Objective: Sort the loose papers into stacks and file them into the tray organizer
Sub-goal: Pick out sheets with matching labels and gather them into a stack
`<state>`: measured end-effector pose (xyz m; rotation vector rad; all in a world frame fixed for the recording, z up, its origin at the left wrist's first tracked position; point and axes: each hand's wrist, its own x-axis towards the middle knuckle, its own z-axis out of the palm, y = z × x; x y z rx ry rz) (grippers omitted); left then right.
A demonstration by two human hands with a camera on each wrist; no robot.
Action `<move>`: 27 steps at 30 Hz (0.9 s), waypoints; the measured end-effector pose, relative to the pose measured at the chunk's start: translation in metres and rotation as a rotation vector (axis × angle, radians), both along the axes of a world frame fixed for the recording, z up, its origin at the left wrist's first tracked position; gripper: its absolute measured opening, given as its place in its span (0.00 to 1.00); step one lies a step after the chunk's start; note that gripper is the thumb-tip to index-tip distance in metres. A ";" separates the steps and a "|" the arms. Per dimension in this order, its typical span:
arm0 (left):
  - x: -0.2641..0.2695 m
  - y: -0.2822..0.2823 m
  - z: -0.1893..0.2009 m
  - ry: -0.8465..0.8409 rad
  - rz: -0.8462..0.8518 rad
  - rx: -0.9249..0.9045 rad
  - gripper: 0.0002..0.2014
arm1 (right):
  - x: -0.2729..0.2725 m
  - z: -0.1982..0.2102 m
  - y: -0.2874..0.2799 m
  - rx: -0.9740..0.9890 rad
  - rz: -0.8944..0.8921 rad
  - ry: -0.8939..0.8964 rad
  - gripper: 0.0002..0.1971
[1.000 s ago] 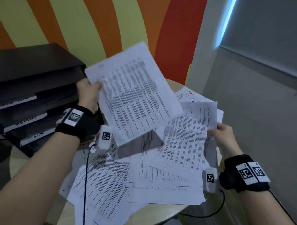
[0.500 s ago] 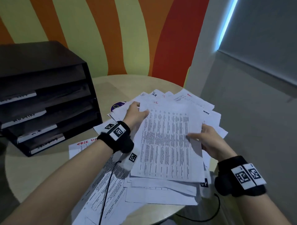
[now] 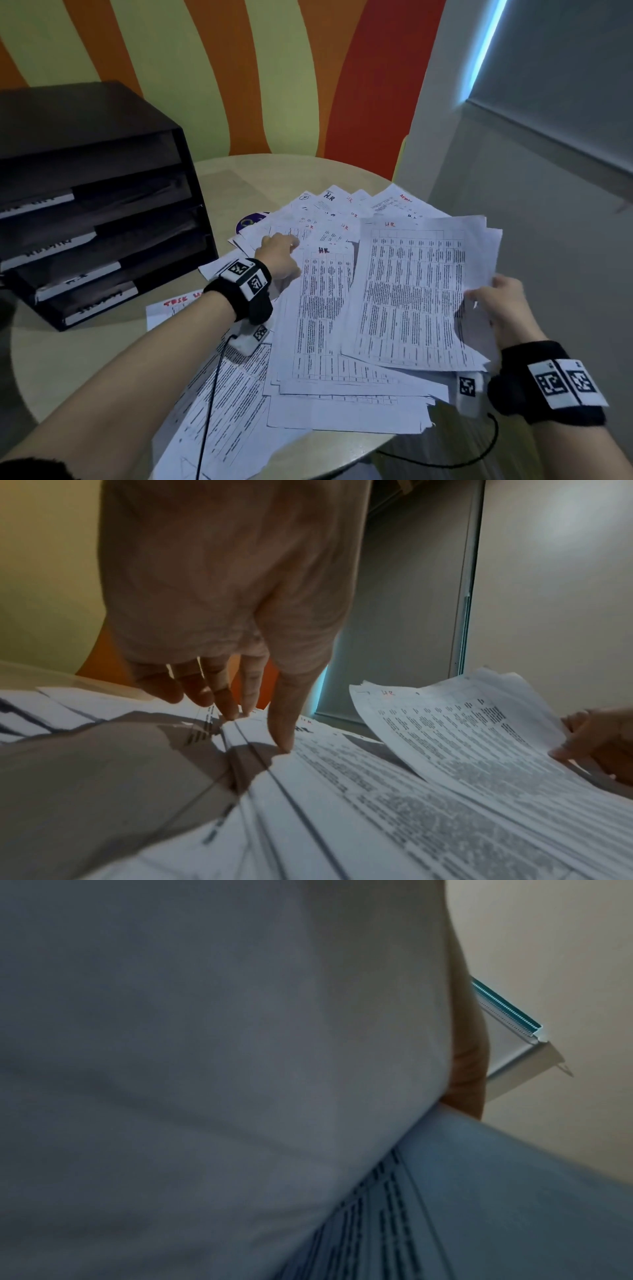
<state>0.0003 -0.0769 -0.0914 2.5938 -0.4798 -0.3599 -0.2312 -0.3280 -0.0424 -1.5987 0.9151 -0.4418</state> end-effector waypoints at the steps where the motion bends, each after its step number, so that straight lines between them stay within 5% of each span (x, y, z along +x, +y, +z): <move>1: -0.002 -0.002 0.000 -0.009 -0.016 0.032 0.29 | 0.001 -0.004 -0.002 0.000 -0.003 0.007 0.14; 6: -0.002 -0.009 0.001 0.079 -0.037 0.090 0.52 | 0.009 -0.013 -0.009 -0.062 0.025 0.067 0.10; 17: -0.005 -0.015 0.003 -0.080 -0.109 0.253 0.47 | 0.012 -0.031 -0.023 -0.111 0.040 0.098 0.10; 21: -0.006 -0.015 0.002 -0.145 -0.095 0.225 0.41 | 0.012 -0.032 -0.024 -0.112 0.047 0.113 0.08; 23: -0.005 -0.013 0.002 -0.132 -0.103 0.170 0.28 | 0.012 -0.032 -0.024 -0.108 0.049 0.114 0.09; 25: -0.003 -0.009 0.004 -0.086 -0.062 -0.065 0.10 | 0.010 -0.032 -0.021 -0.108 0.064 0.111 0.12; 27: -0.001 -0.005 0.011 -0.043 0.046 -0.327 0.04 | 0.008 -0.030 -0.015 -0.104 0.070 0.086 0.14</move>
